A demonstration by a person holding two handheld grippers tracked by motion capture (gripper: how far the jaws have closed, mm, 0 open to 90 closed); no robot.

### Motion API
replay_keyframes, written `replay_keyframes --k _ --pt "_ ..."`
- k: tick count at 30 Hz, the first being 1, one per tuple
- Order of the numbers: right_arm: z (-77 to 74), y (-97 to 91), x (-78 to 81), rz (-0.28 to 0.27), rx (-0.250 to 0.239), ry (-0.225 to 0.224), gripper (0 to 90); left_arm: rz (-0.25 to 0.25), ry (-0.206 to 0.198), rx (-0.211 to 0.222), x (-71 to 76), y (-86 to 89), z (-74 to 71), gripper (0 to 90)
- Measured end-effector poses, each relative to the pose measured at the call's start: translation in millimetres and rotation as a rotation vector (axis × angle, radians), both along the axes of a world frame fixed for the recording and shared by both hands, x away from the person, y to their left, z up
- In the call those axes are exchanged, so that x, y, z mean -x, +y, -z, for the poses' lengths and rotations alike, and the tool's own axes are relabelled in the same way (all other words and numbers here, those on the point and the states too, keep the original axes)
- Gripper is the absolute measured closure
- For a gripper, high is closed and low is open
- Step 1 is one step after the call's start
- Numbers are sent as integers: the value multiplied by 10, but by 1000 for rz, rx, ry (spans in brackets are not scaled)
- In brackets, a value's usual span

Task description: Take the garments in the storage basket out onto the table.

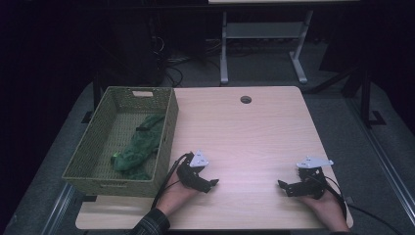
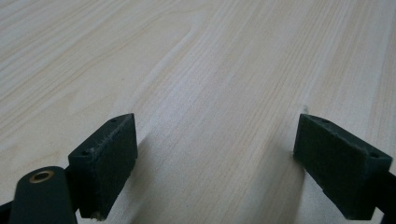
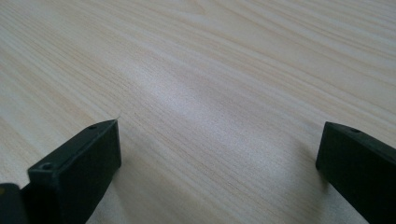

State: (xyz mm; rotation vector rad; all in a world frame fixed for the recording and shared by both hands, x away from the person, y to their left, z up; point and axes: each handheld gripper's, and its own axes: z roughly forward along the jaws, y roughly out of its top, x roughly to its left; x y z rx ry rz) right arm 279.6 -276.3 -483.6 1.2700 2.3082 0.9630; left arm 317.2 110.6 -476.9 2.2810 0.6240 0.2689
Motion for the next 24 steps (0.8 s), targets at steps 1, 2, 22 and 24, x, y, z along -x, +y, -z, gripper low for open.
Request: replay_keyframes --k 1,2,22,24 --pt "0 0 0 0 0 0 0 -2 2 -7 -3 2 -10 130" --pt "0 0 1 -1 0 0 0 -3 -3 -7 -6 3 -23 130" --pt "-1 -1 12 -3 2 1 0 2 -3 76 0 64 -178 130" --pt "-1 -1 12 -3 2 1 0 6 -1 80 1 68 -193 133"
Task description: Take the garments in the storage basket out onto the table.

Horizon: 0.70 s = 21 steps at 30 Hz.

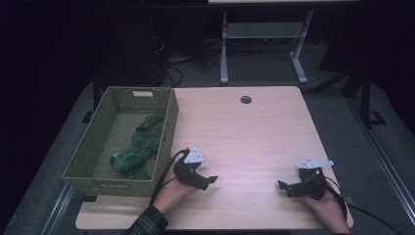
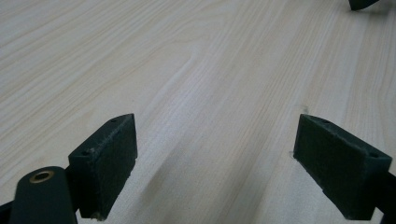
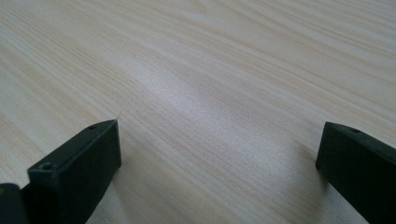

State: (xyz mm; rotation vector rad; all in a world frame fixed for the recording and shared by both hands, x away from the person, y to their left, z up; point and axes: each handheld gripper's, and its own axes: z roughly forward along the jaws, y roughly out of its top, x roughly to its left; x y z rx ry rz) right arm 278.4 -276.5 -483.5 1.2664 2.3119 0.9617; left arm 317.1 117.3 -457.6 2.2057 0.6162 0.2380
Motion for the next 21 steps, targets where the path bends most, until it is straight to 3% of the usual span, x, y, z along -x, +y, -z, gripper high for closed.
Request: replay_keyframes --k 7,21 --pt "0 0 1 1 1 0 0 4 14 25 -10 0 -51 133" --pt "-1 4 3 7 0 3 0 12 23 31 -35 22 -143 133"
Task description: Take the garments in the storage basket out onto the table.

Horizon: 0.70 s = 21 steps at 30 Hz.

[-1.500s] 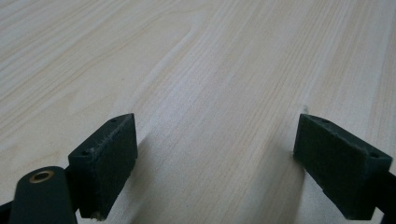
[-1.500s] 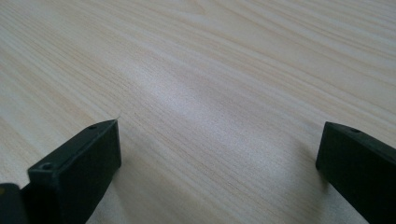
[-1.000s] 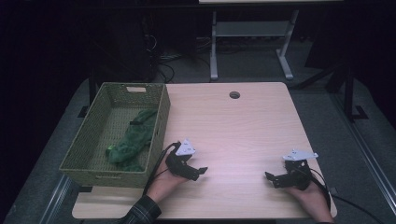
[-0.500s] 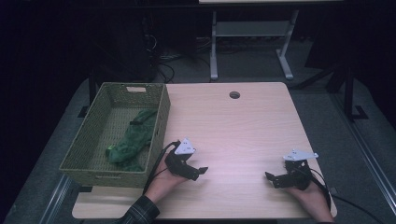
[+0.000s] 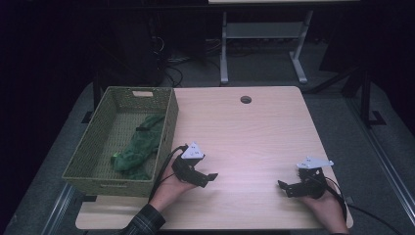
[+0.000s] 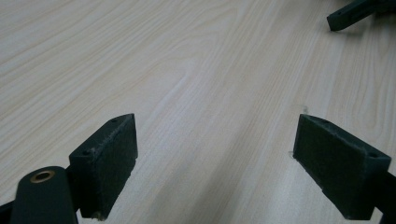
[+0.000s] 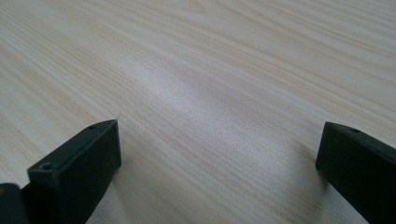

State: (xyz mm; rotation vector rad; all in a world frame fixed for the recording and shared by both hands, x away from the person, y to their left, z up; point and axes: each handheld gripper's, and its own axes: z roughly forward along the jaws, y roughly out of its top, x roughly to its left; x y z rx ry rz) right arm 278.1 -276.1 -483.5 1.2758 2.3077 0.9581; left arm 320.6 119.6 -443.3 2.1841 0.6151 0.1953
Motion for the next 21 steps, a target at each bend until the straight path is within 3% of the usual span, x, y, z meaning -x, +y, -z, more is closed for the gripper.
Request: replay_keyframes --k 19,21 --pt "-1 -1 -2 -4 1 1 0 14 8 -3 -33 -13 -209 133" --pt "0 -1 -2 -4 0 1 0 7 15 14 -37 -6 -250 134"
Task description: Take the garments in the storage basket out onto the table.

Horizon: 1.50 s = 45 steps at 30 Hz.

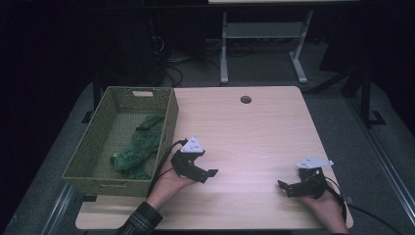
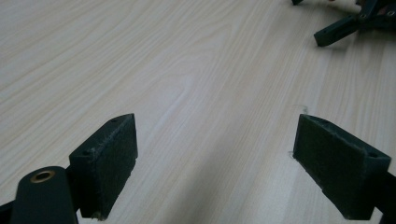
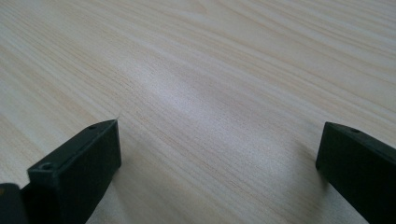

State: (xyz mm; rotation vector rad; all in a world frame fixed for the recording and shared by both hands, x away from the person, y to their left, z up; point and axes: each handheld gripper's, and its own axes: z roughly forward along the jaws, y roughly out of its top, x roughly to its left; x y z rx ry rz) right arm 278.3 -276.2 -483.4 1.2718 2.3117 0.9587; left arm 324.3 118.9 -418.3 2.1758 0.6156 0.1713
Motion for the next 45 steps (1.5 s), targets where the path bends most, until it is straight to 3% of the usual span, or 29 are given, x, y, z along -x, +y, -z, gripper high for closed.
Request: replay_keyframes --k 12,19,25,37,45 --pt "0 0 0 0 0 0 0 13 20 -16 -37 -12 -111 134" --pt "0 0 0 0 0 0 0 23 3 -40 -51 -22 -239 135" --pt "0 0 0 1 0 0 0 10 2 -25 -79 -2 -339 135" --pt "0 0 0 1 -1 0 0 28 4 -41 -169 64 -490 138" --pt "1 -2 -3 -1 1 -4 0 28 33 -63 -266 192 -583 140"
